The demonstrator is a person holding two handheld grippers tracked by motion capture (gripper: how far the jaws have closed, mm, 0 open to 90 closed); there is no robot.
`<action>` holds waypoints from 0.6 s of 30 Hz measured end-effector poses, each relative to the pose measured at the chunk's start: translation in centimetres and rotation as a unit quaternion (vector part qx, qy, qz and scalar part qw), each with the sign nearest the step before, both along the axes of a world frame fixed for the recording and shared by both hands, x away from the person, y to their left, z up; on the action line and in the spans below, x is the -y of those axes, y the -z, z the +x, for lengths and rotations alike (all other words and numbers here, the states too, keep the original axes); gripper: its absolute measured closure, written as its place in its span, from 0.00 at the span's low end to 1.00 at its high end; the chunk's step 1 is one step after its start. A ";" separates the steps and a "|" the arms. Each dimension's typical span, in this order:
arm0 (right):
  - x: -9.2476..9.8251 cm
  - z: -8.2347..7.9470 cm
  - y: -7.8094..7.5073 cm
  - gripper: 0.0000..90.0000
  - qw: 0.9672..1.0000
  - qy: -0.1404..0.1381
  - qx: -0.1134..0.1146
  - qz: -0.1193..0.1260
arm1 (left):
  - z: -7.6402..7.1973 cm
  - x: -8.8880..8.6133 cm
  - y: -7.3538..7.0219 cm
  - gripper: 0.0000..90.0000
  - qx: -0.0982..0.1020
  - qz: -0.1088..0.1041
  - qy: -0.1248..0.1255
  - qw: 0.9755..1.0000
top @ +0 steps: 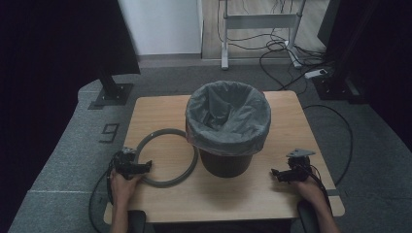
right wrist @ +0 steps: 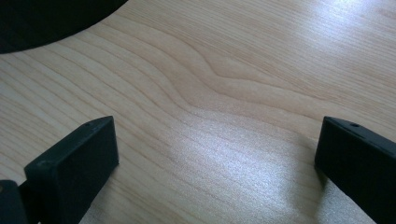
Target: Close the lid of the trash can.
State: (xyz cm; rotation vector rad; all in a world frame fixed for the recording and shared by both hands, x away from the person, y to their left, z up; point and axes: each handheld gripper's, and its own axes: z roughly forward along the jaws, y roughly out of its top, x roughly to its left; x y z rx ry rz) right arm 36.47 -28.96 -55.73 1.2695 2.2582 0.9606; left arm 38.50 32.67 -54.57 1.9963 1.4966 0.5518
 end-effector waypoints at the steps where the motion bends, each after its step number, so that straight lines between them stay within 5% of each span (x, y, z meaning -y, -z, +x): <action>1: 0.0 0.0 0.0 0.00 1.000 0.000 0.000 0.000 | -0.1 -0.2 -0.1 0.10 0.008 -0.003 -0.003 1.000; 3: 0.0 0.0 0.0 0.00 1.000 0.000 0.000 0.000 | -0.2 -0.6 -0.2 0.31 0.021 -0.007 -0.013 1.000; 12: 0.0 0.0 0.0 0.00 1.000 0.000 0.000 0.000 | 0.2 -1.3 -0.4 0.77 0.023 -0.013 -0.041 0.999; 18: 0.0 0.0 0.0 0.00 1.000 0.000 0.000 0.000 | 0.7 -1.3 -0.8 0.87 0.008 -0.006 -0.032 0.999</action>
